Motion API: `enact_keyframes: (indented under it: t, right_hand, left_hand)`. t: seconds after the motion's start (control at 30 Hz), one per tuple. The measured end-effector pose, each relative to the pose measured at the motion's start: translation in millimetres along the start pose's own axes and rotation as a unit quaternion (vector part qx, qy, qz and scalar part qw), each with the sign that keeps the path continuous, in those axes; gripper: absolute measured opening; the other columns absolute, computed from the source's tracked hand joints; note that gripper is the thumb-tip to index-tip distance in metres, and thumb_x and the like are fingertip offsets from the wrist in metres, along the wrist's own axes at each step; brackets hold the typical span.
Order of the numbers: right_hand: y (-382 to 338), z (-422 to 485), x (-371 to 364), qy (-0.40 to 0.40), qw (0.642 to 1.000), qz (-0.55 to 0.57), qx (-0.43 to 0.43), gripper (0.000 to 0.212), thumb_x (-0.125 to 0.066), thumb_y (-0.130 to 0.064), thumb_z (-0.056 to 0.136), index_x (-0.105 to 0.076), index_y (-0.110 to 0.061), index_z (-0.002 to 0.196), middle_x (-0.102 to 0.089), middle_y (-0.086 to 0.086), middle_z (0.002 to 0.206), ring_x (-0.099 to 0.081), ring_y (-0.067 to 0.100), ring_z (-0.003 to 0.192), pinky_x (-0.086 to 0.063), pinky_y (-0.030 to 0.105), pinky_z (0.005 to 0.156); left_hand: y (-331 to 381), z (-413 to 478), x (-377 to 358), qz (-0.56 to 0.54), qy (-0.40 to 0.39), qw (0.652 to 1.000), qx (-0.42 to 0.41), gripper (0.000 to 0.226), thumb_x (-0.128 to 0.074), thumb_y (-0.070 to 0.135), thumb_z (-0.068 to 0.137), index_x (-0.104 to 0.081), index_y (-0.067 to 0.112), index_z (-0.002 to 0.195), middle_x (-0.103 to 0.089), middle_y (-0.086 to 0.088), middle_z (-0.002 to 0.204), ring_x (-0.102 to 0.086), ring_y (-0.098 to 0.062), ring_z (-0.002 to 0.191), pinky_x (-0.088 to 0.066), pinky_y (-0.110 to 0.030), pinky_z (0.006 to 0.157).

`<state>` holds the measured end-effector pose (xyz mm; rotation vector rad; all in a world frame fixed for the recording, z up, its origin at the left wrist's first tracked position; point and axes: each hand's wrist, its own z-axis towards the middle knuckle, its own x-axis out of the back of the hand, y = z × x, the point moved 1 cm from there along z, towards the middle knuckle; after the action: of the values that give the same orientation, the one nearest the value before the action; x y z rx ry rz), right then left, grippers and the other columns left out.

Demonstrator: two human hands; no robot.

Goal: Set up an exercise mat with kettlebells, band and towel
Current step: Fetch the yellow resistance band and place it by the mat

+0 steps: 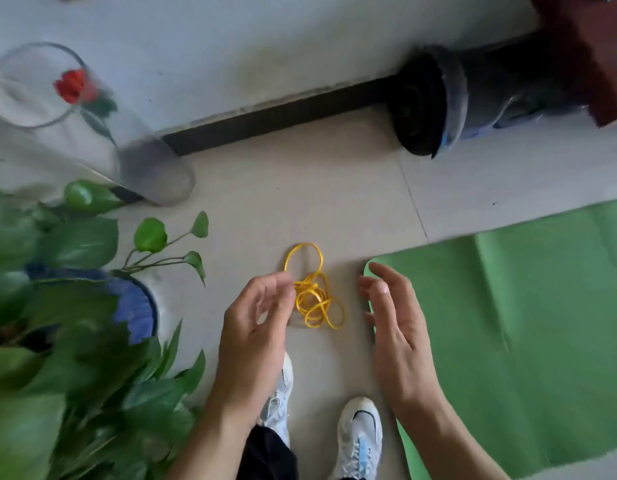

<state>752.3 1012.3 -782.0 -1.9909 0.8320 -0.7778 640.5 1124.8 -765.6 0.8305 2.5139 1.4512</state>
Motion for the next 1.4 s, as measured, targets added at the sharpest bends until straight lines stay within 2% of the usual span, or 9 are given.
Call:
enact_keyframes:
  t: [0.1, 0.2, 0.4, 0.53, 0.7, 0.93, 1.1, 1.23, 1.4]
  right_hand:
    - [67.7, 41.3, -26.8, 0.008, 0.998, -0.052, -0.027, 0.047, -0.034, -0.059, 0.092, -0.058, -0.032, 0.123, -0.068, -0.015, 0.111, -0.062, -0.003, 0.103, -0.051, 0.027, 0.088]
    - [129.1, 71.5, -47.3, -0.005, 0.993, -0.111, -0.039, 0.045, -0.031, -0.056, 0.094, -0.056, -0.035, 0.125, -0.065, -0.013, 0.111, -0.06, 0.008, 0.108, -0.042, 0.014, 0.083]
    - [217.2, 114.8, -90.7, -0.032, 0.968, -0.237, -0.079, 0.049, -0.046, -0.043, 0.103, -0.041, -0.031, 0.15, -0.05, 0.01, 0.141, -0.042, 0.026, 0.135, -0.032, 0.032, 0.11]
    - [253.8, 137.5, -110.9, -0.036, 0.951, -0.252, -0.176, 0.07, -0.056, -0.05, 0.096, -0.024, -0.035, 0.157, -0.029, 0.014, 0.157, -0.03, 0.039, 0.144, -0.03, 0.045, 0.115]
    - [278.9, 145.5, -123.0, -0.052, 0.934, -0.306, -0.176, 0.071, -0.059, -0.043, 0.097, -0.027, -0.014, 0.154, -0.037, 0.015, 0.146, -0.04, 0.04, 0.133, -0.029, 0.04, 0.113]
    - [266.6, 153.2, -113.4, -0.036, 0.954, -0.212, -0.21, 0.033, -0.062, -0.021, 0.093, -0.053, -0.006, 0.121, -0.065, 0.014, 0.12, -0.061, 0.034, 0.114, -0.049, 0.042, 0.096]
    - [231.6, 139.9, -93.2, -0.036, 0.97, -0.155, -0.182, 0.025, -0.065, -0.02, 0.092, -0.066, -0.01, 0.115, -0.072, 0.004, 0.103, -0.067, 0.022, 0.096, -0.053, 0.032, 0.084]
    - [181.3, 123.3, -69.9, -0.031, 0.985, -0.125, -0.113, 0.024, -0.065, -0.013, 0.089, -0.069, -0.019, 0.112, -0.075, 0.003, 0.102, -0.071, 0.022, 0.096, -0.058, 0.04, 0.088]
    - [89.7, 98.1, -28.4, -0.003, 0.996, -0.088, -0.014, 0.035, -0.058, -0.024, 0.079, -0.069, -0.024, 0.112, -0.071, 0.004, 0.102, -0.069, 0.022, 0.091, -0.058, 0.044, 0.084]
  left_hand:
    - [-61.2, 45.7, -12.4, 0.021, -0.026, 0.999, 0.038, 0.011, -0.061, 0.017, 0.099, -0.072, 0.018, 0.102, -0.076, 0.019, 0.089, -0.068, 0.008, 0.086, -0.055, -0.051, 0.095]
    - [-122.8, 86.9, -25.6, 0.039, -0.023, 0.996, 0.077, 0.015, -0.06, 0.018, 0.099, -0.07, 0.018, 0.11, -0.077, 0.012, 0.101, -0.069, 0.009, 0.092, -0.053, -0.05, 0.102]
    - [-214.6, 156.1, -54.4, 0.088, -0.059, 0.988, 0.116, 0.048, -0.067, 0.038, 0.094, -0.052, 0.033, 0.14, -0.058, 0.011, 0.128, -0.063, 0.015, 0.099, -0.05, -0.034, 0.099]
    - [-261.9, 188.0, -61.0, 0.269, -0.048, 0.957, 0.098, 0.063, -0.065, 0.037, 0.094, -0.04, 0.031, 0.152, -0.037, -0.012, 0.155, -0.043, -0.025, 0.141, -0.035, -0.036, 0.116]
    - [-295.1, 195.7, -67.0, 0.383, -0.064, 0.919, 0.062, 0.062, -0.056, 0.042, 0.091, -0.049, 0.021, 0.148, -0.053, -0.015, 0.145, -0.045, -0.034, 0.136, -0.033, -0.043, 0.116]
    - [-284.0, 184.0, -75.5, 0.234, -0.076, 0.964, 0.101, 0.032, -0.067, 0.018, 0.093, -0.069, 0.026, 0.125, -0.076, 0.002, 0.107, -0.068, -0.012, 0.09, -0.047, -0.012, 0.072]
    - [-241.7, 155.9, -86.2, 0.192, -0.042, 0.979, 0.054, 0.024, -0.065, 0.019, 0.095, -0.074, 0.029, 0.115, -0.077, 0.005, 0.101, -0.071, -0.012, 0.089, -0.053, -0.019, 0.078]
    - [-186.7, 132.7, -88.4, 0.169, -0.037, 0.985, -0.005, 0.022, -0.065, 0.015, 0.095, -0.075, 0.026, 0.111, -0.076, 0.008, 0.105, -0.07, -0.007, 0.097, -0.057, -0.02, 0.081]
    - [-89.5, 90.1, -91.6, 0.138, -0.05, 0.985, -0.09, 0.026, -0.067, 0.008, 0.095, -0.073, 0.025, 0.114, -0.076, 0.008, 0.111, -0.071, -0.004, 0.1, -0.059, -0.025, 0.084]
